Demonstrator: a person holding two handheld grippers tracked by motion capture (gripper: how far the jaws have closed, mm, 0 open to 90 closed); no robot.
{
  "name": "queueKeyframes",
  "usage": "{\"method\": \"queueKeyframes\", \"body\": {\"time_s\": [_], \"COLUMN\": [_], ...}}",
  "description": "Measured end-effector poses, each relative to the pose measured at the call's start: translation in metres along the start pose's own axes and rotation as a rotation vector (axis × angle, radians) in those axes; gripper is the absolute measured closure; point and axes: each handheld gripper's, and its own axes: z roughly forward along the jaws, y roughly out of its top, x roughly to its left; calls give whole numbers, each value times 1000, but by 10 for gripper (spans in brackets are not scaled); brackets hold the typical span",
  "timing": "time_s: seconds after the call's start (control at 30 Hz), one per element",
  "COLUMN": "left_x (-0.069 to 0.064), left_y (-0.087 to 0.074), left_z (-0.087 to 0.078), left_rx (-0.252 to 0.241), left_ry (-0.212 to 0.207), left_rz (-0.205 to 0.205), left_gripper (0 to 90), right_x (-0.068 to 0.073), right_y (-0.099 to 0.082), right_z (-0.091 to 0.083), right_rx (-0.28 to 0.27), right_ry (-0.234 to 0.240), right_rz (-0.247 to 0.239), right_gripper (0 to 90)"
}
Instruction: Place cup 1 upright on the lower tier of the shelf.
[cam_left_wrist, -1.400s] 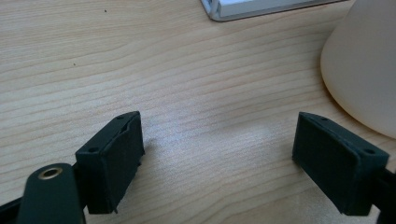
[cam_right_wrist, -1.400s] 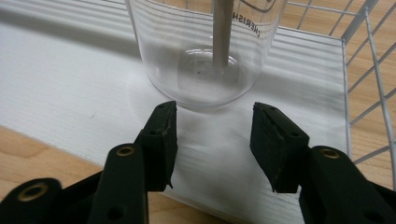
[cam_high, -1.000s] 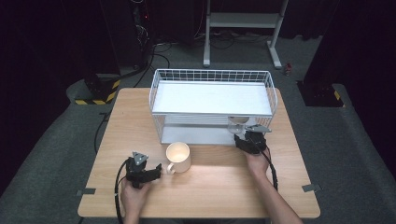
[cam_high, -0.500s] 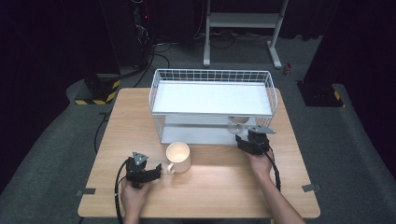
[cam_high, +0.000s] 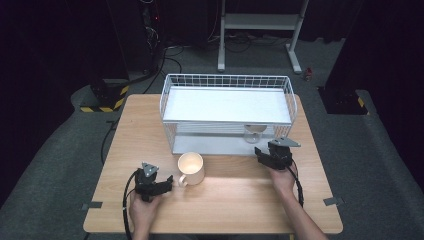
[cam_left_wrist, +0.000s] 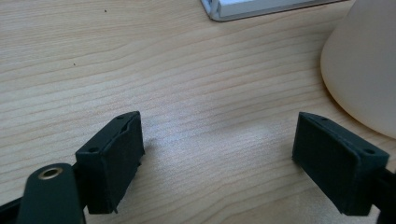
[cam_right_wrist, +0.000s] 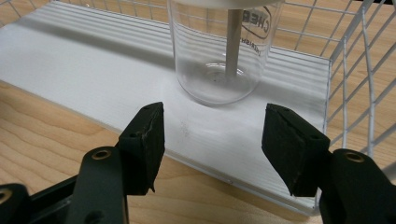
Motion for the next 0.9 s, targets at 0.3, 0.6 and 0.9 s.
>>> {"method": "queueKeyframes", "body": {"time_s": [0.3,0.6,0.9], "left_x": [0,0,0], "left_y": [0,0,0], "left_z": [0,0,0], "left_rx": [0,0,0], "left_ry": [0,0,0], "left_rz": [0,0,0], "left_gripper": [166,166,166], "right_x": [0,0,-4], "right_y": [1,0,-7], "right_z": [-7,-15,-22], "right_rx": [-17,-29,-32], "right_ry": [10,22,28], "right_rz": [-2,-12,-2], "right_gripper": [395,390,387]}}
